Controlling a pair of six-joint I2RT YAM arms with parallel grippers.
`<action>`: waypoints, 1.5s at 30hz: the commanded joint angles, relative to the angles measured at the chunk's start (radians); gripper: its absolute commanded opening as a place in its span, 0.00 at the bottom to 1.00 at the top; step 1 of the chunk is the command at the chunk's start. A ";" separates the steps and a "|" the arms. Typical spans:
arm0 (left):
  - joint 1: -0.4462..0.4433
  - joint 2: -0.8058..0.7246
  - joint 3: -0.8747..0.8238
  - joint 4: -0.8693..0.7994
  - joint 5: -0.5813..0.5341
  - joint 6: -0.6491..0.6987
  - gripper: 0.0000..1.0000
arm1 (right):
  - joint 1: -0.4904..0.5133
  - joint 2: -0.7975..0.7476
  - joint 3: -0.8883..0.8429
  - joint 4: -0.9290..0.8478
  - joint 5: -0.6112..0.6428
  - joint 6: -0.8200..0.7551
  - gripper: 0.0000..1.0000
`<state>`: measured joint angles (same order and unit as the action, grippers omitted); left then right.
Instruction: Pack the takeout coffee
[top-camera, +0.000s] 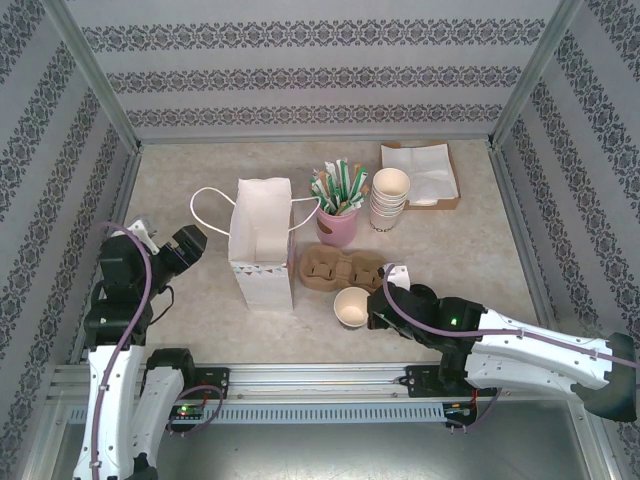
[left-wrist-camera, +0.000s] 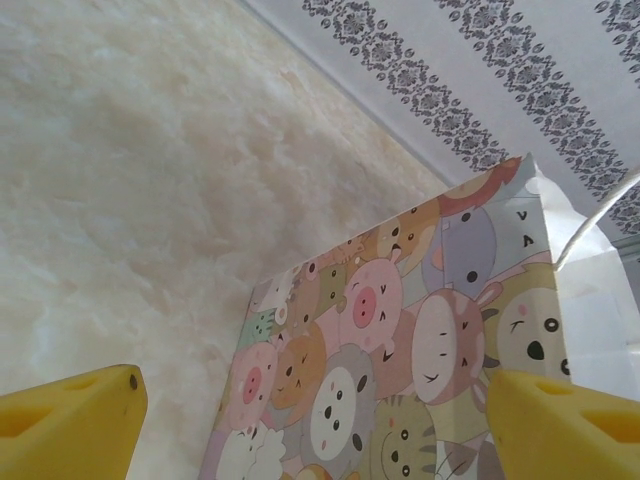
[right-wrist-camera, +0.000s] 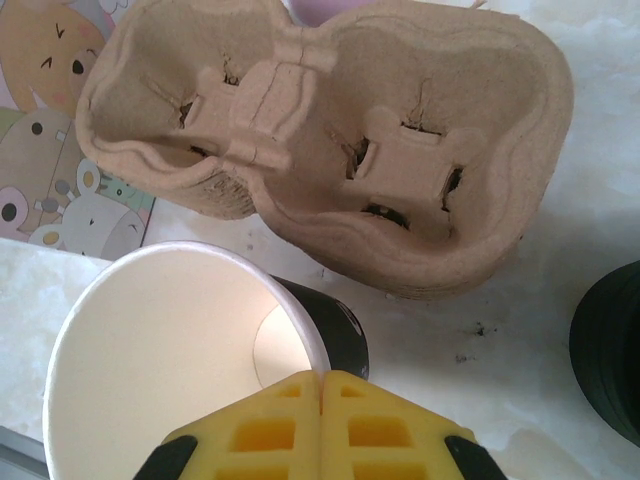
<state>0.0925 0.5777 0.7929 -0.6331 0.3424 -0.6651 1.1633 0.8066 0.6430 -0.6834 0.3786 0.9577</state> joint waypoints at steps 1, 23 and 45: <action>-0.008 0.002 -0.013 0.028 0.001 -0.021 0.89 | 0.009 -0.001 -0.017 -0.006 0.040 0.045 0.03; -0.009 0.033 -0.025 0.061 0.007 0.007 0.90 | -0.071 0.023 0.117 -0.220 0.006 0.161 0.38; -0.009 0.039 -0.059 0.064 -0.005 0.029 0.91 | -0.705 0.047 0.055 -0.447 -0.357 0.569 0.34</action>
<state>0.0925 0.6182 0.7433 -0.5945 0.3424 -0.6586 0.4694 0.8642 0.7315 -1.1419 0.0574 1.4704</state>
